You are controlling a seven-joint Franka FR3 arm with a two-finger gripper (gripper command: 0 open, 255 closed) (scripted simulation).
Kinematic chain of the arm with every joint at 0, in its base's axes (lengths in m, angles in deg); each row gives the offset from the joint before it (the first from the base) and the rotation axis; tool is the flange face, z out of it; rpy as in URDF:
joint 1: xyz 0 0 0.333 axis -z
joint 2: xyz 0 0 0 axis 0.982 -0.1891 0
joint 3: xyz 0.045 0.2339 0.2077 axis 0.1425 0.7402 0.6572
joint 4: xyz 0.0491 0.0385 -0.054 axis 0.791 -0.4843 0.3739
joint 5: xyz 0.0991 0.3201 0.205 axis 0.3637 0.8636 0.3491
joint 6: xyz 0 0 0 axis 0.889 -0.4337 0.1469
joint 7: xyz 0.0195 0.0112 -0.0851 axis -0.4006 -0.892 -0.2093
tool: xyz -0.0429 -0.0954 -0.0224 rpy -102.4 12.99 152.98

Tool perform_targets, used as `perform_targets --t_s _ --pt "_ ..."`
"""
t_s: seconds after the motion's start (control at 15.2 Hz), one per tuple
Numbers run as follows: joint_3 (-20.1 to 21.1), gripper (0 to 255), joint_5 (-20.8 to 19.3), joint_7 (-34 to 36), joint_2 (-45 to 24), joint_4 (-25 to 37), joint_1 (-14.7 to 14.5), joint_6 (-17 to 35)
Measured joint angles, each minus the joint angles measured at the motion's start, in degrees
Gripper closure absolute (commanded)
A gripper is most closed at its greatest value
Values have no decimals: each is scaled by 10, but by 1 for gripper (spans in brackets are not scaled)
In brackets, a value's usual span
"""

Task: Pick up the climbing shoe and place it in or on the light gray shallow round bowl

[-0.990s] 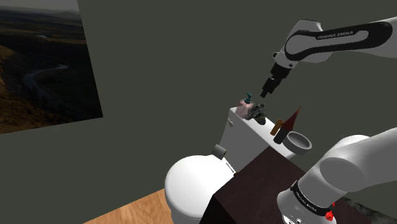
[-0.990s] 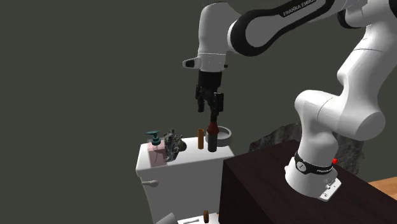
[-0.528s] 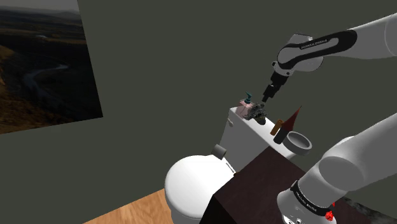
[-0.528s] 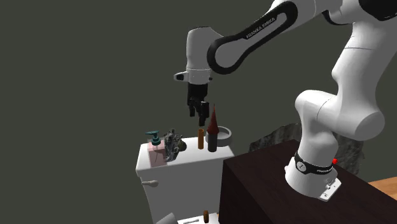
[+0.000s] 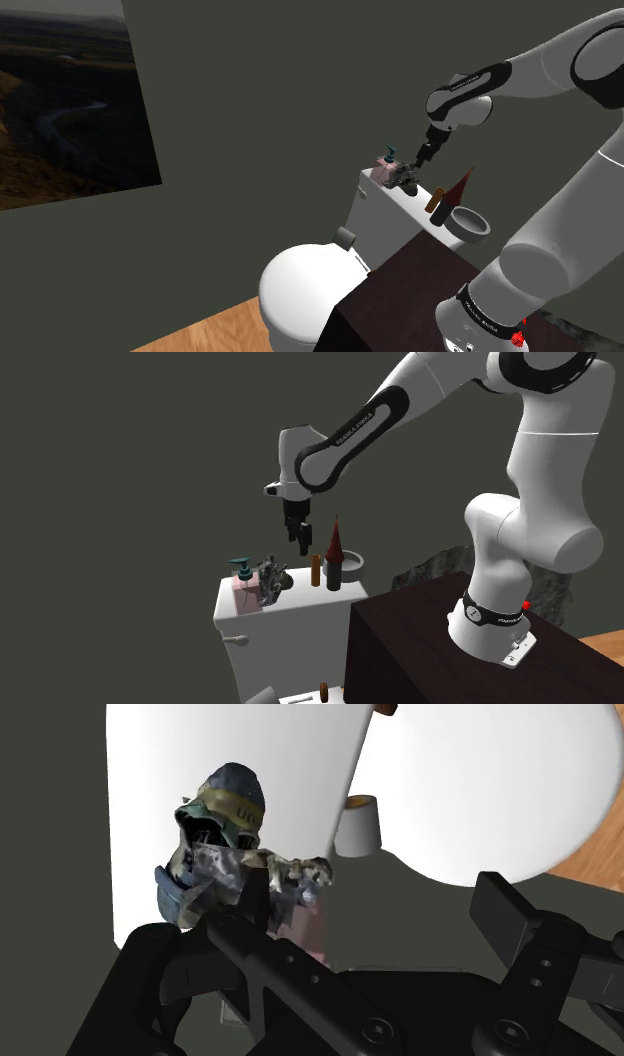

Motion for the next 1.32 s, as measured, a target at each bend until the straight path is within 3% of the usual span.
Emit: perform_targets --t_s 0.66,1.32 --pt "8 0 106 -124 -219 141 80 45" --pt "29 0 138 -150 -278 155 107 85"
